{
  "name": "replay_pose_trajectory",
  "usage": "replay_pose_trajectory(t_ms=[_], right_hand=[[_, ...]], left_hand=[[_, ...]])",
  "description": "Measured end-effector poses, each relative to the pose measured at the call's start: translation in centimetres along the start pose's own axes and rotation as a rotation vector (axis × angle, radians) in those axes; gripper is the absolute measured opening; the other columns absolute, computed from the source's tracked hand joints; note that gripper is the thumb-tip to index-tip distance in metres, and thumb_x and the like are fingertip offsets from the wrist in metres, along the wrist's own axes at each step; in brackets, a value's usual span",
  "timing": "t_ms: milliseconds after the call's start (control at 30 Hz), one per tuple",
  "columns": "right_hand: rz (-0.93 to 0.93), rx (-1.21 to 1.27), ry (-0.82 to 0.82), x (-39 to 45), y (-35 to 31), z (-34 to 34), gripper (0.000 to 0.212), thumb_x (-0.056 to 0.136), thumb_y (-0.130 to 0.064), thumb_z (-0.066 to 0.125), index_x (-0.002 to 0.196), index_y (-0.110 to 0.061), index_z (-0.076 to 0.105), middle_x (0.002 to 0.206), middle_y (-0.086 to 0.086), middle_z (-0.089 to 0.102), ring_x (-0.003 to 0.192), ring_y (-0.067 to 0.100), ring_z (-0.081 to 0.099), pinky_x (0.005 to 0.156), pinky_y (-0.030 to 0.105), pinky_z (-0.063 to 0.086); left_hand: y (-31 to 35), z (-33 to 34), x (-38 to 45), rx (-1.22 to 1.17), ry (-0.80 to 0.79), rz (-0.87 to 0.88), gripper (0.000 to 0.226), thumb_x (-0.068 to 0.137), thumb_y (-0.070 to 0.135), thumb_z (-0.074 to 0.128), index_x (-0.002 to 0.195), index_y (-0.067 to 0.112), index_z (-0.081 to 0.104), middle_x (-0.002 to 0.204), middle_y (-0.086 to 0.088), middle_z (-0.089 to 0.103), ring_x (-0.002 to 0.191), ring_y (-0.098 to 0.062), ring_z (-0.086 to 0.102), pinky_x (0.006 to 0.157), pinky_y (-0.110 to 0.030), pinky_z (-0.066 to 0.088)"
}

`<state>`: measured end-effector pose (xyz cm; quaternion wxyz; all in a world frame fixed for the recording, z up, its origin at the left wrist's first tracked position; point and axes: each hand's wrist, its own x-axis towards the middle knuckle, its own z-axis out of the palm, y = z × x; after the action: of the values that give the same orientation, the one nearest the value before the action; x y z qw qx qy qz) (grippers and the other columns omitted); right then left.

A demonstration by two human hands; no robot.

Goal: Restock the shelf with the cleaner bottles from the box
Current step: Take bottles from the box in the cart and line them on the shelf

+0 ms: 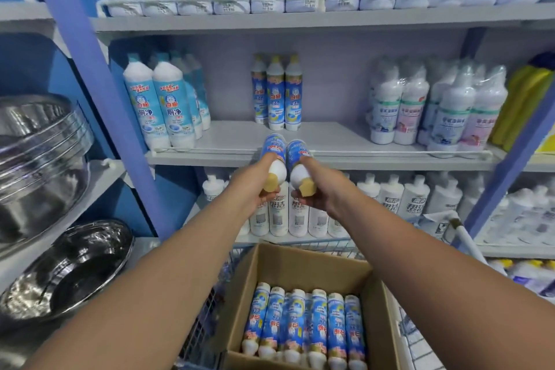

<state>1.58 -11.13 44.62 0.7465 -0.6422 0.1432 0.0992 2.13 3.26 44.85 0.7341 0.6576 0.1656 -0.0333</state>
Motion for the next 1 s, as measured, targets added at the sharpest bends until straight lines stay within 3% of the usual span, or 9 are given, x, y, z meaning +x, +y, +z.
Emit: replay_pose_trajectory(t_ms=[67,167,300,433,667,900,1000], right_hand=[[0.032,0.022,-0.032,0.8,-0.8,1.5,0.042,0.090,-0.048,0.064,0.110,-0.010,0.065,0.081,0.012,0.073,0.060,0.024,0.067,0.052,0.027,0.054],[0.064,0.108,-0.082,1.9,-1.3,3.8,0.032,0.093,-0.042,0.061,0.108,-0.014,0.064,0.084,0.010,0.071,0.061,0.021,0.064,0.046,0.022,0.051],[0.007,0.148,-0.072,4.4,-2.4,6.0,0.041,0.089,-0.037,0.065,0.117,-0.007,0.065,0.099,0.016,0.074,0.067,0.026,0.068,0.049,0.027,0.052],[-0.003,0.163,-0.033,7.0,-4.1,7.7,0.037,0.093,-0.036,0.063,0.115,-0.007,0.064,0.087,0.016,0.070,0.051,0.024,0.066,0.044,0.027,0.049],[0.028,0.071,0.089,10.2,-4.3,9.3,0.037,0.091,-0.041,0.066,0.109,-0.009,0.066,0.083,0.013,0.069,0.053,0.024,0.061,0.041,0.022,0.046],[0.068,0.024,0.153,11.1,-3.3,10.2,0.040,0.091,-0.040,0.067,0.109,-0.006,0.066,0.083,0.014,0.071,0.054,0.022,0.065,0.045,0.022,0.051],[0.071,-0.001,0.140,11.1,-3.5,10.2,0.046,0.091,-0.042,0.066,0.114,-0.002,0.064,0.088,0.018,0.071,0.063,0.026,0.066,0.051,0.027,0.055]], left_hand=[[1.2,-0.5,1.7,-0.001,-0.009,0.002,0.044,0.079,0.048,0.073,0.103,0.010,0.069,0.082,-0.012,0.073,0.053,-0.019,0.064,0.059,-0.029,0.056],[2.4,-1.9,4.5,-0.010,-0.003,0.004,0.040,0.079,0.045,0.074,0.102,0.012,0.070,0.088,-0.011,0.075,0.062,-0.022,0.069,0.070,-0.036,0.060],[4.2,-3.4,7.7,0.021,-0.052,0.023,0.037,0.082,0.045,0.069,0.102,0.014,0.070,0.082,-0.011,0.073,0.054,-0.019,0.065,0.052,-0.027,0.054],[6.0,-3.8,10.0,0.022,-0.101,0.003,0.035,0.084,0.048,0.065,0.099,0.016,0.067,0.071,-0.009,0.069,0.048,-0.019,0.061,0.058,-0.028,0.052],[6.1,-4.4,14.3,0.071,-0.094,-0.090,0.038,0.085,0.049,0.066,0.097,0.013,0.065,0.075,-0.011,0.070,0.053,-0.021,0.064,0.061,-0.030,0.055],[5.1,-6.0,16.9,0.256,-0.149,-0.102,0.056,0.084,0.053,0.068,0.111,0.004,0.065,0.087,-0.018,0.075,0.060,-0.026,0.069,0.056,-0.030,0.056],[5.2,-6.3,17.2,0.304,-0.212,-0.104,0.067,0.078,0.055,0.068,0.122,0.007,0.055,0.089,-0.021,0.075,0.062,-0.029,0.071,0.064,-0.037,0.060]])
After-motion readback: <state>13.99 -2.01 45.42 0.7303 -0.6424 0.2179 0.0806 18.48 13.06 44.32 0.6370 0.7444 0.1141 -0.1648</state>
